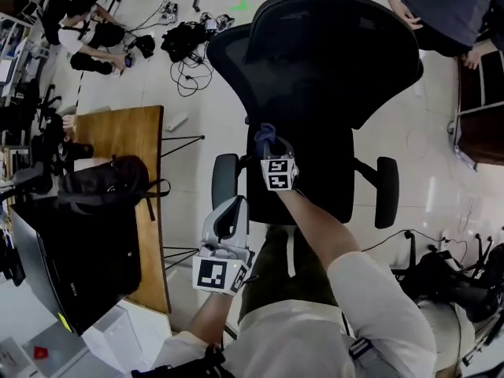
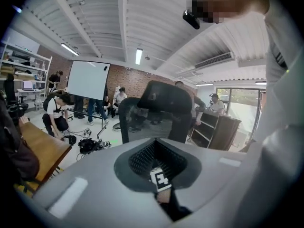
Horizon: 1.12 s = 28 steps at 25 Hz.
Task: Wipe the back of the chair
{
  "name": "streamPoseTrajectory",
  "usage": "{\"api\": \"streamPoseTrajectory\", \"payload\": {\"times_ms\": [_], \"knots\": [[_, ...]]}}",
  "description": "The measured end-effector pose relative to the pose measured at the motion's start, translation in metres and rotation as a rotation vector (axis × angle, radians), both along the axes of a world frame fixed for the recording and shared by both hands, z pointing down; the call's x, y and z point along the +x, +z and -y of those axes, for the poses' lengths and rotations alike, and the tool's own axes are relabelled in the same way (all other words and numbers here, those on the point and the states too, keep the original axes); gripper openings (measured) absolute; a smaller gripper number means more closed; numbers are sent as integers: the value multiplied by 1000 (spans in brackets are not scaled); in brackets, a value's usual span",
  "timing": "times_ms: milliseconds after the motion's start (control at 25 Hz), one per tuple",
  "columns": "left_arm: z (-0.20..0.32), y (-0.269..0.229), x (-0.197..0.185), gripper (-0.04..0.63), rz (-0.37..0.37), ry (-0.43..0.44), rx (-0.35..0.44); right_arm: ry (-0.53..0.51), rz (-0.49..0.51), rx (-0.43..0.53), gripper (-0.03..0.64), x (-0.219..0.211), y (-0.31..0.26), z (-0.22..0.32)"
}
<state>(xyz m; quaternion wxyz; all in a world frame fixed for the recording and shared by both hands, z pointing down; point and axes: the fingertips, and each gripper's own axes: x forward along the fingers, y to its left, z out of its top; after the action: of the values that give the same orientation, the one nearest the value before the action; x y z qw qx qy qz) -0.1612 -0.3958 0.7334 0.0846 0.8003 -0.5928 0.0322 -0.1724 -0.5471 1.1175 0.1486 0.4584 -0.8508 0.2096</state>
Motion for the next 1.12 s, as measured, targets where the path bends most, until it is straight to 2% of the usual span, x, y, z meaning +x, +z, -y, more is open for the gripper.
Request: {"api": "streamPoseTrajectory", "payload": {"times_ms": [80,120,200,240,320,440,560,760,840,1000,1120], "knots": [[-15,24,-23,21,3,-18,5,-11,-3,0,48,-38,43,9],[-20,42,-36,21,13,-26,-19,-2,1,10,48,-50,56,23],[-29,86,-60,21,58,-30,-125,26,23,36,48,-62,62,53],[-30,97,-69,21,65,-41,-130,35,30,34,48,-65,67,62],[-26,101,-82,21,40,-75,-62,31,32,43,48,-69,72,68],[-29,111,-84,21,29,-81,-74,18,5,62,48,-55,79,62],[-17,101,-70,21,8,-76,-30,114,-20,11,48,9,104,65],[5,99,-20,21,17,14,-23,382,-93,-89,48,196,149,84],[11,109,-4,21,19,45,-28,434,-144,-95,48,252,167,87],[21,120,17,21,27,73,-25,502,-195,-130,48,312,187,77],[28,112,36,21,31,83,-21,472,-181,-101,48,323,166,73]]}}
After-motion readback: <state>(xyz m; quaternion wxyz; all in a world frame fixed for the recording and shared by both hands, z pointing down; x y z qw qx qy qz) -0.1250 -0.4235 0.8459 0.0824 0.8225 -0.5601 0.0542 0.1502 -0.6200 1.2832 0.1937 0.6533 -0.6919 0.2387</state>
